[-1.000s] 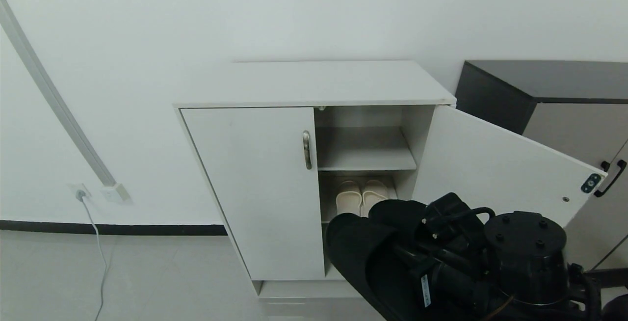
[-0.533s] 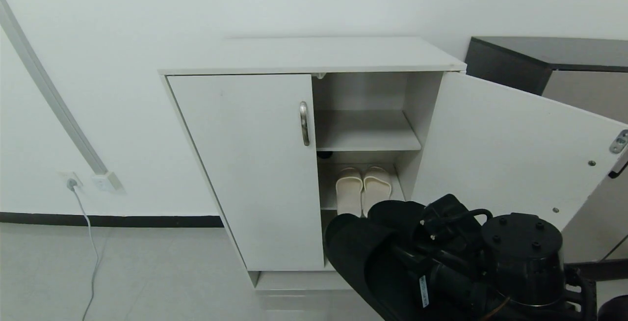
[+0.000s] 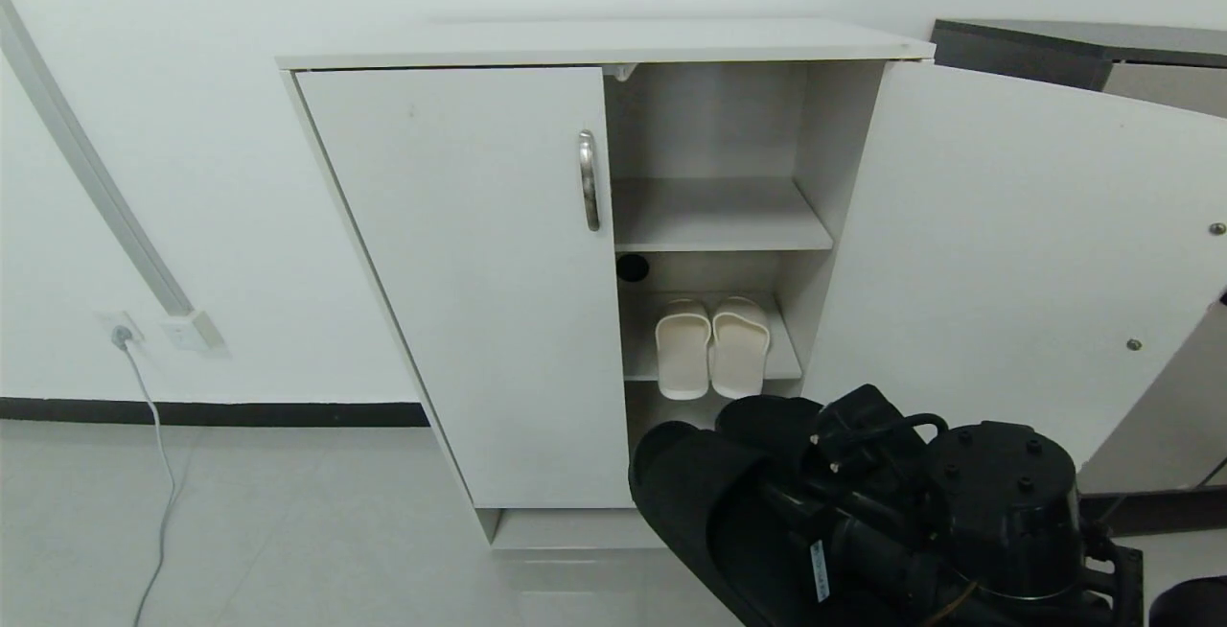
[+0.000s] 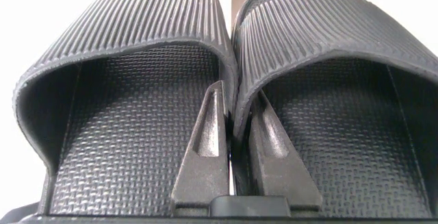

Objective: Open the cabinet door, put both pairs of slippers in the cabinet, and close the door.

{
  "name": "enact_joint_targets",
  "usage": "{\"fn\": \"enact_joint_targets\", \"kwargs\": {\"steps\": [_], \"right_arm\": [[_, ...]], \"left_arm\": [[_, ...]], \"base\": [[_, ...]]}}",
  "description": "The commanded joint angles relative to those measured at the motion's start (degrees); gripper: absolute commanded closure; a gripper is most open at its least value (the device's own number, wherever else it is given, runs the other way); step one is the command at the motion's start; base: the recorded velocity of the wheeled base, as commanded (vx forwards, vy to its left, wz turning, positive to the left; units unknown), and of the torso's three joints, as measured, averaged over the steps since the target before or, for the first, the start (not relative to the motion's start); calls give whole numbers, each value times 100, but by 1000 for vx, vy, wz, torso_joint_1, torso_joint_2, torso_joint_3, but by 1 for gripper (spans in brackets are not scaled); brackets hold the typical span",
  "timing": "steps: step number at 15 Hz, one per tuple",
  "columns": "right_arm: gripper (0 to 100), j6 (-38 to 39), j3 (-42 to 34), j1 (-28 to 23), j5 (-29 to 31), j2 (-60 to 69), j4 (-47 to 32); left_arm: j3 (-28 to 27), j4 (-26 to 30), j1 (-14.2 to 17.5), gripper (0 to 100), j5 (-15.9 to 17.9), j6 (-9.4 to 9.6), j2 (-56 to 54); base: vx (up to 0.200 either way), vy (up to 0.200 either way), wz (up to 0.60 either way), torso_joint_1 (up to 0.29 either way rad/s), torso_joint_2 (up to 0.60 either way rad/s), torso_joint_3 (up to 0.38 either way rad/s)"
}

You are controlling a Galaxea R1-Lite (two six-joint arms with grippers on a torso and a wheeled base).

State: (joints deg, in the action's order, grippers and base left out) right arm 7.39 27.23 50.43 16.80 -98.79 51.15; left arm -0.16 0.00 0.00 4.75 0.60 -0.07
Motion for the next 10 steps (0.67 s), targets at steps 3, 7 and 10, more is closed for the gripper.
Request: {"fn": "enact_joint_targets", "kwargs": {"steps": [3,7,10], "right_arm": [[100,0,36,2,-19,-193,62],[100,79,660,81,913,-1063,536],[100,738,1399,134,1502,-1371,-325]], "left_arm": [[-2,0,9,100,-1,2,7],[-2,0,0,100,-1,2,7],[-2,0,0,100,-1,2,7]], "base": [[0,0,0,0,57,52],[0,0,0,0,0,0],[0,0,0,0,0,0]]}}
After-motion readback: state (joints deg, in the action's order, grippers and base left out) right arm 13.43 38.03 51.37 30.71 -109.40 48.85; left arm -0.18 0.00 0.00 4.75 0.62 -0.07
